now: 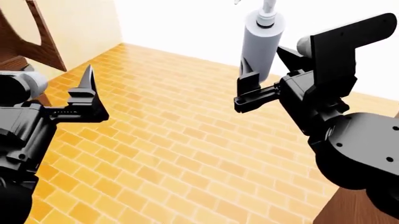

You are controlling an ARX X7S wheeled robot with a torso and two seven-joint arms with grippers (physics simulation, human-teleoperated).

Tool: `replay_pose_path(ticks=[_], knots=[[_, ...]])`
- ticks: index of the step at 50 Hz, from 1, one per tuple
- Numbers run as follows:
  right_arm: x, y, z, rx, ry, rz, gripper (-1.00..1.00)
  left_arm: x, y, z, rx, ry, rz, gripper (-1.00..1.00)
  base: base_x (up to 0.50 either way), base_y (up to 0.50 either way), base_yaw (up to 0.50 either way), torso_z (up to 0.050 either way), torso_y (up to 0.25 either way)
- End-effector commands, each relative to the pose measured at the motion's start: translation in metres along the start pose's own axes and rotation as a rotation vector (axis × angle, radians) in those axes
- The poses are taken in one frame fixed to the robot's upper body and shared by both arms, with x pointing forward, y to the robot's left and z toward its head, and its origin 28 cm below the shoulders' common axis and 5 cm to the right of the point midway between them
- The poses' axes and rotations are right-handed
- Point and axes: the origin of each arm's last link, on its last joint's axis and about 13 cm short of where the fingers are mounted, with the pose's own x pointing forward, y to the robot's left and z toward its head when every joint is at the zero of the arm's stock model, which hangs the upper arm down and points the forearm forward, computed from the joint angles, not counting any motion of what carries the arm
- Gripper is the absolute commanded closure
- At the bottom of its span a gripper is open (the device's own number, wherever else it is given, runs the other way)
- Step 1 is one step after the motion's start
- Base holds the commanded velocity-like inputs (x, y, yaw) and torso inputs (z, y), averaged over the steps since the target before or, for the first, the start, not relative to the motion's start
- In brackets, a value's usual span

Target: Pick the soap dispenser from the counter and place it in the cabinet.

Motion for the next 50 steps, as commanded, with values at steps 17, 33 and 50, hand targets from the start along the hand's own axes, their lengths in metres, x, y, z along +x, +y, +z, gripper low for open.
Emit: replay_pose_path(ticks=[17,33,50], knots=[[-0.0022,0.0003,-0.0005,-0.029,-0.028,-0.005,1.0,-0.0006,-0.0015,-0.0001,-0.01,-0.007,-0.008,-1.0,0.0,0.0,0.5,0.0,0.001],[-0.0024,0.0005,0.0009,-0.034,-0.03,-0.003,1.0,-0.0008,-0.0021,0.0013,-0.014,-0.011,-0.012,-1.0,0.0,-0.01,0.5,0.0,0.0],[-0.0029,0.0011,0.0009,-0.043,-0.032,-0.004,1.0,-0.0014,-0.0022,0.0019,-0.02,-0.012,-0.021,-1.0,0.0,-0.01,0.5,0.0,0.0]])
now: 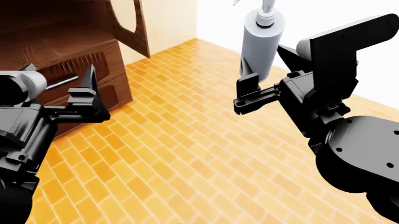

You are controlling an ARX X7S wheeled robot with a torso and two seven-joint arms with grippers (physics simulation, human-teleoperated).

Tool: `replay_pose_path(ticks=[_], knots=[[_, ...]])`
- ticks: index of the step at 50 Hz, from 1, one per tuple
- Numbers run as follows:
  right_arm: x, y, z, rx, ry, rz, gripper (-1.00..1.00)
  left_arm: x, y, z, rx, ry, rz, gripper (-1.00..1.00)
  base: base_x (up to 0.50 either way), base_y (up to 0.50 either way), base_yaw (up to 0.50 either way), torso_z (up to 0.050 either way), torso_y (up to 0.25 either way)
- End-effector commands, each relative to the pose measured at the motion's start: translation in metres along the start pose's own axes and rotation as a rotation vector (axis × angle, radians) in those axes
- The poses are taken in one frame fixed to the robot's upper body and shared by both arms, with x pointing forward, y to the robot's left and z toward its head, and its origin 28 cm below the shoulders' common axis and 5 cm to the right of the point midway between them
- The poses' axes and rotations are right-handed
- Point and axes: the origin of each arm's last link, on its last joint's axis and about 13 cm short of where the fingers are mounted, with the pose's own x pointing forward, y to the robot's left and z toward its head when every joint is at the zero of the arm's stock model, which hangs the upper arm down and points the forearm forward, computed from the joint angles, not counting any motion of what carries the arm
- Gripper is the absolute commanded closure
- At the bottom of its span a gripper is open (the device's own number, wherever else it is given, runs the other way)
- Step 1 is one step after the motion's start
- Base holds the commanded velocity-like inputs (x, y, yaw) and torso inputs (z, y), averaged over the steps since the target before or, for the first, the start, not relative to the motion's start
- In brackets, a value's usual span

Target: Pick the soap dispenser from the counter and place it in the cabinet.

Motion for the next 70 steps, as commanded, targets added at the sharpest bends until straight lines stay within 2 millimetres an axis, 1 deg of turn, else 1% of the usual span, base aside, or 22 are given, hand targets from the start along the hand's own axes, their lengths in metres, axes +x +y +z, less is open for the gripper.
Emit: replay_pose_path(ticks=[1,70], knots=[[-0.0001,-0.0005,0.0012,-0.017,-0.009,-0.002,1.0,-0.0002,-0.0004,0.0008,-0.006,-0.001,-0.007,-1.0,0.0,0.0,0.5,0.0,0.0],[-0.0035,-0.0005,0.0018,-0.027,-0.018,-0.007,1.0,-0.0028,-0.0004,0.006,-0.02,-0.013,-0.012,-1.0,0.01,0.0,0.5,0.0,0.0]])
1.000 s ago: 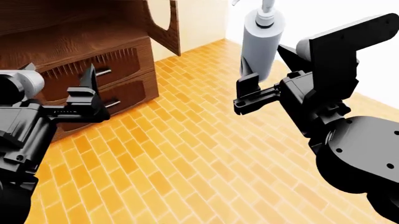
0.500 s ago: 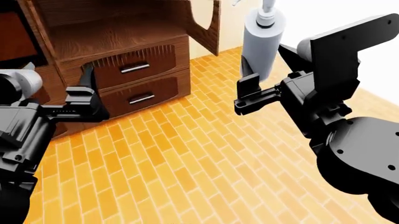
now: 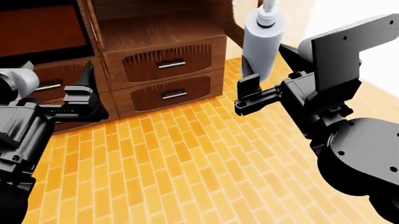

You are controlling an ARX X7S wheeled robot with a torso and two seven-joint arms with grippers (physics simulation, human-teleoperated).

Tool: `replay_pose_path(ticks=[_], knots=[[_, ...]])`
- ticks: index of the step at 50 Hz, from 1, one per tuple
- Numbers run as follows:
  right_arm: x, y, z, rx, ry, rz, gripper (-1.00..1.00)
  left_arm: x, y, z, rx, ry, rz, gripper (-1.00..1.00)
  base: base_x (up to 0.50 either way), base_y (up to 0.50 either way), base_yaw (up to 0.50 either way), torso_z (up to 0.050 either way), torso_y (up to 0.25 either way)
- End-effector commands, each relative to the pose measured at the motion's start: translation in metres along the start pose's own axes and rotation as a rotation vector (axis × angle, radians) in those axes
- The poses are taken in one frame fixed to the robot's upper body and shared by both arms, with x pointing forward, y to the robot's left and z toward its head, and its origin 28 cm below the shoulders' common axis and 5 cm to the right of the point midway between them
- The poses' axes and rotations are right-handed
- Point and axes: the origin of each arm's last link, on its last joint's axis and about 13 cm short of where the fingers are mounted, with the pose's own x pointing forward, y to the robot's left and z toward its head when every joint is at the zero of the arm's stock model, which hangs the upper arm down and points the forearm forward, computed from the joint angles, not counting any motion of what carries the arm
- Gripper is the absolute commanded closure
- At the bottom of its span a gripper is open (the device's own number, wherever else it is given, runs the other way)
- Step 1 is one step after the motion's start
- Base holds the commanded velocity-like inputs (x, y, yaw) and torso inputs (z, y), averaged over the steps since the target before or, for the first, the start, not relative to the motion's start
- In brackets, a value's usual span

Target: Pick the soap dispenser from the counter and place it in the cabinet.

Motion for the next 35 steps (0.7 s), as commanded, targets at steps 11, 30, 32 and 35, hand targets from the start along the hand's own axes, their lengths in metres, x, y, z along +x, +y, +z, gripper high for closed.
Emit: replay_pose_path(ticks=[11,30,32,35], knots=[[-0.0006,-0.0006,0.0018,-0.014,-0.011,-0.004,1.0,-0.0004,-0.0004,0.0021,-0.004,-0.004,-0.001,-1.0,0.01,0.0,0.5,0.0,0.0],[-0.0001,0.0003,0.0035,-0.016,-0.012,-0.002,1.0,0.002,-0.0001,0.0023,-0.009,-0.007,-0.001,-1.0,0.01,0.0,0.5,0.0,0.0],[-0.0001,0.0003,0.003,-0.015,-0.012,-0.003,1.0,0.0023,0.0002,0.0018,-0.01,-0.006,-0.001,-1.0,0.01,0.0,0.5,0.0,0.0],[-0.0012,0.0002,0.0037,-0.015,-0.012,-0.004,1.0,0.0025,0.0006,0.0019,-0.012,-0.007,-0.001,-1.0,0.01,0.0,0.5,0.0,0.0]])
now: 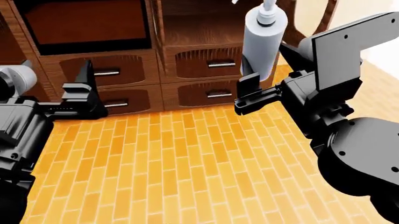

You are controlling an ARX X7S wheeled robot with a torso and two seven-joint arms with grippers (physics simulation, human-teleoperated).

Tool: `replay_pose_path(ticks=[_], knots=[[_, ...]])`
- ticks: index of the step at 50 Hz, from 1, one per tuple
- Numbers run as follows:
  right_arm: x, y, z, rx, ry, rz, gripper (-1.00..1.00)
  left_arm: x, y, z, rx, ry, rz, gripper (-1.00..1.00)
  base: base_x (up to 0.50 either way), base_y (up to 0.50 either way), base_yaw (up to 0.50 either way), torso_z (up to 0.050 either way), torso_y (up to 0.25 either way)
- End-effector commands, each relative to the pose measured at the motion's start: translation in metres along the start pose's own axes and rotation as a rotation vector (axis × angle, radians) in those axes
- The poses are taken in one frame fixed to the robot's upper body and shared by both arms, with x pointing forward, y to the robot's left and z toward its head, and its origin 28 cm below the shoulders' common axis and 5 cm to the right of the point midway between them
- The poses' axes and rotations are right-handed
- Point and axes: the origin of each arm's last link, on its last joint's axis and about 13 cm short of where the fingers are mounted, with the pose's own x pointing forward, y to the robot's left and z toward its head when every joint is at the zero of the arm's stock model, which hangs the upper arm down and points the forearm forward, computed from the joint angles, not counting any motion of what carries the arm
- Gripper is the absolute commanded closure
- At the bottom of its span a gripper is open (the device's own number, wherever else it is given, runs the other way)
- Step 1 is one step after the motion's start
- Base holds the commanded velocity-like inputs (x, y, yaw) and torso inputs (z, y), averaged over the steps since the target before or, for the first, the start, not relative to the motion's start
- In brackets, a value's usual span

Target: Pick the soap dispenser from the counter and place it in the cabinet.

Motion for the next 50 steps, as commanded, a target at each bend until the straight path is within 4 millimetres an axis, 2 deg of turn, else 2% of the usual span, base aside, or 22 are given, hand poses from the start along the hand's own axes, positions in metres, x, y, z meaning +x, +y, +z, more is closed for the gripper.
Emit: replay_pose_path(ticks=[1,7,14,21,38,50], knots=[[-0.002,-0.001,0.003,-0.012,-0.013,-0.005,1.0,0.001,0.0,0.0,-0.005,-0.003,-0.003,-1.0,0.01,0.0,0.5,0.0,0.0],[-0.004,-0.001,0.006,-0.009,-0.032,0.0,1.0,0.002,-0.001,0.0,-0.005,-0.002,-0.007,-1.0,0.06,-0.01,0.47,0.0,0.0],[-0.006,0.0,0.008,-0.008,-0.042,0.014,1.0,0.001,-0.002,0.002,-0.001,0.001,-0.008,-1.0,0.0,0.0,0.0,0.0,0.0],[-0.004,0.0,0.006,-0.002,-0.046,0.013,1.0,0.002,-0.002,0.001,-0.002,0.003,-0.006,-1.0,0.05,0.0,0.49,0.0,0.0],[-0.004,0.0,0.014,-0.027,-0.053,0.01,1.0,0.002,-0.003,0.007,0.0,-0.004,-0.01,-1.0,0.0,0.0,0.0,0.0,0.0],[-0.005,-0.001,0.014,-0.024,-0.051,0.003,1.0,0.001,-0.001,0.007,0.0,-0.006,-0.005,-1.0,0.46,-0.03,0.0,0.0,0.001]])
